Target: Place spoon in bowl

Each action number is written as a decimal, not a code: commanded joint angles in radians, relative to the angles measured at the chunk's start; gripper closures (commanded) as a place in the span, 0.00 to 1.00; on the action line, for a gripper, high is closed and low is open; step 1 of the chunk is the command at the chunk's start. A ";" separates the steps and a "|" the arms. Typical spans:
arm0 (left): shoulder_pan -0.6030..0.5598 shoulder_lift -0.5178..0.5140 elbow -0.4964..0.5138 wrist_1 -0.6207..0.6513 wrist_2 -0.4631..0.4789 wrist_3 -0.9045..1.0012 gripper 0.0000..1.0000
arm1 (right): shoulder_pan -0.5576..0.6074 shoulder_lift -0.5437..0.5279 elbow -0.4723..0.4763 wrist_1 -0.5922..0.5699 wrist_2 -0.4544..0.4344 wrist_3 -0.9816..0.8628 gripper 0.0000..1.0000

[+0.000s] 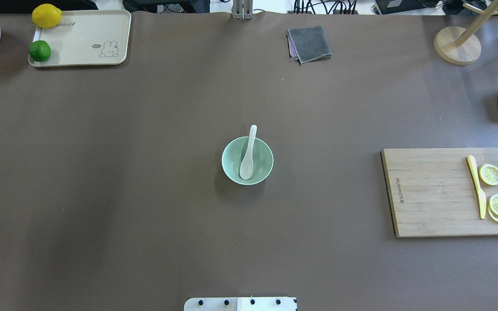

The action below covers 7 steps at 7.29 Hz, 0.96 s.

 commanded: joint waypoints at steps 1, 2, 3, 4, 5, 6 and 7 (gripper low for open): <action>-0.028 0.009 -0.004 0.064 -0.035 0.007 0.02 | 0.001 -0.024 0.016 0.001 -0.001 -0.001 0.00; -0.022 0.012 0.014 0.058 0.006 0.012 0.02 | 0.001 -0.008 0.026 0.000 -0.002 0.000 0.00; -0.021 0.014 0.016 0.058 0.075 0.007 0.02 | 0.001 -0.004 0.016 0.001 -0.004 0.006 0.00; -0.019 0.004 0.019 0.062 0.093 0.006 0.02 | 0.001 -0.007 0.029 0.001 0.004 0.012 0.00; -0.019 0.013 0.016 0.056 0.088 0.009 0.02 | 0.001 -0.007 0.034 0.000 -0.004 0.011 0.00; -0.019 0.004 0.010 0.056 0.091 0.009 0.02 | 0.001 -0.007 0.025 0.001 -0.002 0.008 0.00; -0.019 0.004 0.011 0.056 0.097 0.009 0.02 | 0.001 -0.010 0.031 0.001 -0.001 0.011 0.00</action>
